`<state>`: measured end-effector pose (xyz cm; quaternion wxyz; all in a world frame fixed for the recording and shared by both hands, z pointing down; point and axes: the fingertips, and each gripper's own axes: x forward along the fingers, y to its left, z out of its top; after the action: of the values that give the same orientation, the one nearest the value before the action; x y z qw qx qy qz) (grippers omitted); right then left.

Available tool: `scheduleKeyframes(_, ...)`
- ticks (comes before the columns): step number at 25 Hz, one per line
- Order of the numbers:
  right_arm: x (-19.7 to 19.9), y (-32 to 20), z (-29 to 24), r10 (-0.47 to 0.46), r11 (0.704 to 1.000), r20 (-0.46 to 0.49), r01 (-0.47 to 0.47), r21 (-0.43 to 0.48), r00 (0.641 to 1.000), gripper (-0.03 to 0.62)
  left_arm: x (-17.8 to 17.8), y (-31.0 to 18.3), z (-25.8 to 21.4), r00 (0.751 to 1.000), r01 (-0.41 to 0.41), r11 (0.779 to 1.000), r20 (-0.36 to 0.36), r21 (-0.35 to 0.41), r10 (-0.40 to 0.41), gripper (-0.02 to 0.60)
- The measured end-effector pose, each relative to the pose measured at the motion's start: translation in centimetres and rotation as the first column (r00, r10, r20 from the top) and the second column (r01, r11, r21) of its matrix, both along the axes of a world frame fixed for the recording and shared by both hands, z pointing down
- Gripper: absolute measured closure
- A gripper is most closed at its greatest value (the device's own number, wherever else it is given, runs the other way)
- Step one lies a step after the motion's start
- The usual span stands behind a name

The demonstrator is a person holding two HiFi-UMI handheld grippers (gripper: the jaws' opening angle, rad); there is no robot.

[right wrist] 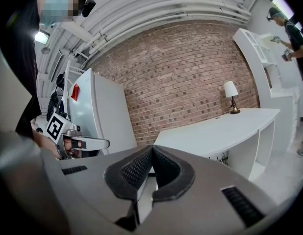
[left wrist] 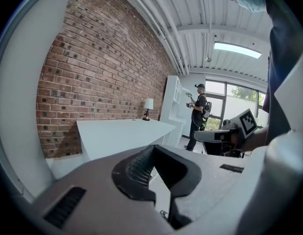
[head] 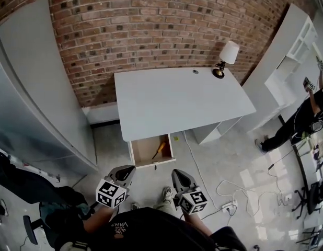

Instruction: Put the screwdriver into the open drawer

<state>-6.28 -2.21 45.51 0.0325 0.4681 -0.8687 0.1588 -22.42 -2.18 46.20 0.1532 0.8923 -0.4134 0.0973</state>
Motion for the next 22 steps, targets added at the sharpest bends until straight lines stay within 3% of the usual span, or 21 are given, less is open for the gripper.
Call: scheduleKeyframes(22, -1.7, 0.4, -0.6, 0.012, 1.0, -0.04, -0.011, 0.01, 0.999, 0.599, -1.4, 1.0, -1.6, 0.999, 0.01, 0.999, -0.036, 0.035, -0.009, 0.574)
